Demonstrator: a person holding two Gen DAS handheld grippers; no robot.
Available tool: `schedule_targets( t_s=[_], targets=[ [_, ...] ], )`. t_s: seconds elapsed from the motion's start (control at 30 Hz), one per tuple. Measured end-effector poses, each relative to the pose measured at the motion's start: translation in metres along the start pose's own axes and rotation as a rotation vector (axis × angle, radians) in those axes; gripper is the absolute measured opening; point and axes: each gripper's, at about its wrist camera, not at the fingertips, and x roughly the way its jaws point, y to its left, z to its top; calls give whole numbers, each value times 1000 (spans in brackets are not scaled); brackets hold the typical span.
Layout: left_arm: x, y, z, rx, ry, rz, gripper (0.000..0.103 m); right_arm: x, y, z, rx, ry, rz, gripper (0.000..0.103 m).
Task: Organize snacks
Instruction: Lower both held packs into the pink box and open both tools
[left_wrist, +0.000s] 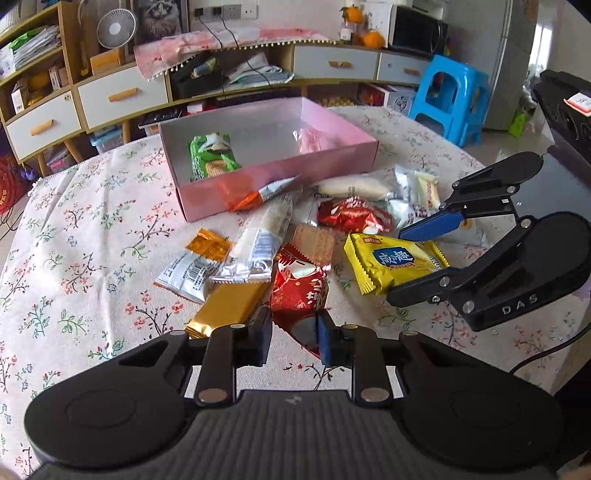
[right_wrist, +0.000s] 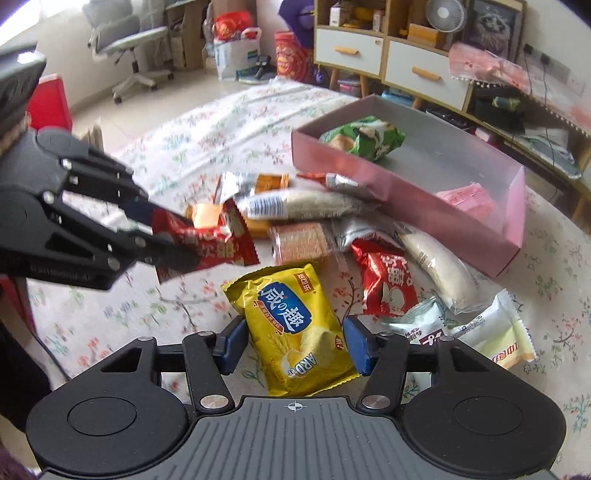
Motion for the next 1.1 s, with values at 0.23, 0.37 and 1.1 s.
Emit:
schedule_targets(
  t_s=[0.23, 0.37, 1.1],
  targets=[
    [-13, 7, 16, -59, -65, -10, 23, -19, -11, 15, 88, -70, -6, 56],
    [-14, 11, 28, -95, -111, -14, 23, -21, -22, 25, 148, -99, -26, 56],
    [60, 40, 93, -339, -171, 20, 23, 26, -147, 72, 620, -223, -198, 56]
  ],
)
